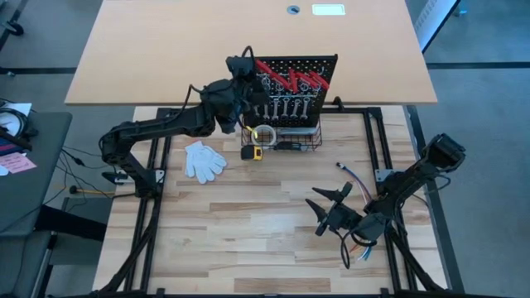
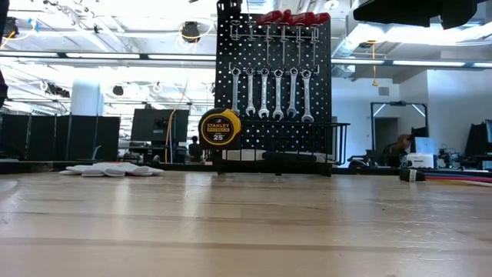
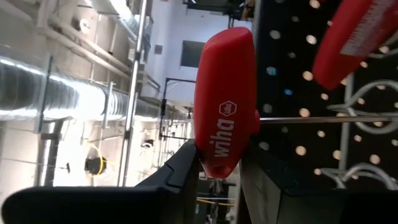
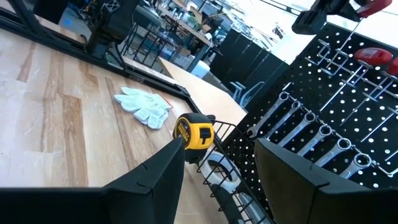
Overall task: Hang tools onto peg board
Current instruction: Hang the red allen wrench on the peg board, then return to Home Position
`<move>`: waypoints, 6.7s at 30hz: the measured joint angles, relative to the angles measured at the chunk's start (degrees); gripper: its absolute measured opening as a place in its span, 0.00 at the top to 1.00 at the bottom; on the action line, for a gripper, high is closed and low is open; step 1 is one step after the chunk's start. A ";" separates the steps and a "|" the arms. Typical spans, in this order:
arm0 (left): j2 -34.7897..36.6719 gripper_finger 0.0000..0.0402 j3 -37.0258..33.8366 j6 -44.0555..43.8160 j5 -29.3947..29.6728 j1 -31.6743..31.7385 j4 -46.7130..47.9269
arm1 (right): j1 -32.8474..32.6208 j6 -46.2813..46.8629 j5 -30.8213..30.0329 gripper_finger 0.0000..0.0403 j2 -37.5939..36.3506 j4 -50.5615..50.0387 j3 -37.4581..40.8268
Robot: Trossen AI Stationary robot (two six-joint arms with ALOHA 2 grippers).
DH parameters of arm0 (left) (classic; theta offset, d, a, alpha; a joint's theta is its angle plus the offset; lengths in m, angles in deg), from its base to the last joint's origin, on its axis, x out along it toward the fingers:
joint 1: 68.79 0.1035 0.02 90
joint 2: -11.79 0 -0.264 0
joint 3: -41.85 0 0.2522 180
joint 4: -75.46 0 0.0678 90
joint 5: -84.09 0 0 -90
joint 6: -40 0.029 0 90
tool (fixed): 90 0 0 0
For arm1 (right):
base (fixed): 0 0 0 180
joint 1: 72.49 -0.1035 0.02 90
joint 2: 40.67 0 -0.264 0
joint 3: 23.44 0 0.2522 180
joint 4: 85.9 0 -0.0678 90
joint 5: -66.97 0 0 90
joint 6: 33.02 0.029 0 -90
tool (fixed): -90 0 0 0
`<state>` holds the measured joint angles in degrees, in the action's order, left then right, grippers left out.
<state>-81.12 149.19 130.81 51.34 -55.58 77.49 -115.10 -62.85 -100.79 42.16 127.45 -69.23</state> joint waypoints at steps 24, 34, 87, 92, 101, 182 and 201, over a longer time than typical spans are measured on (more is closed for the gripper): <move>0.00 0.77 -0.02 -2.72 -1.30 1.10 4.13 | 0.00 -0.11 0.00 0.50 0.00 -0.02 0.00; 0.00 0.78 -0.11 4.44 0.83 0.26 -7.19 | 0.00 -0.11 0.00 0.50 0.00 -0.07 0.00; -7.06 0.52 1.31 6.97 6.49 -1.39 -5.33 | -0.11 -0.11 0.46 0.50 -0.02 -0.45 -0.02; -6.38 0.50 2.05 6.01 8.95 -2.09 -4.41 | -1.28 -0.85 0.42 0.50 -0.03 -0.40 -0.02; 1.97 0.51 2.09 -17.76 11.66 -2.29 10.51 | -5.95 -1.53 -0.22 0.50 -3.56 0.10 -0.02; 92.02 1.00 -89.92 -99.10 -43.80 -5.65 5.73 | 44.45 41.82 96.77 0.99 -82.37 -32.22 31.56; 91.69 1.00 -89.87 -93.41 -57.82 -5.66 14.68 | 44.61 41.42 92.63 0.99 -82.09 -41.58 31.63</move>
<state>10.57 59.32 37.40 -6.47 -61.24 92.17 -70.49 -21.43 -8.16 -39.94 85.87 -37.60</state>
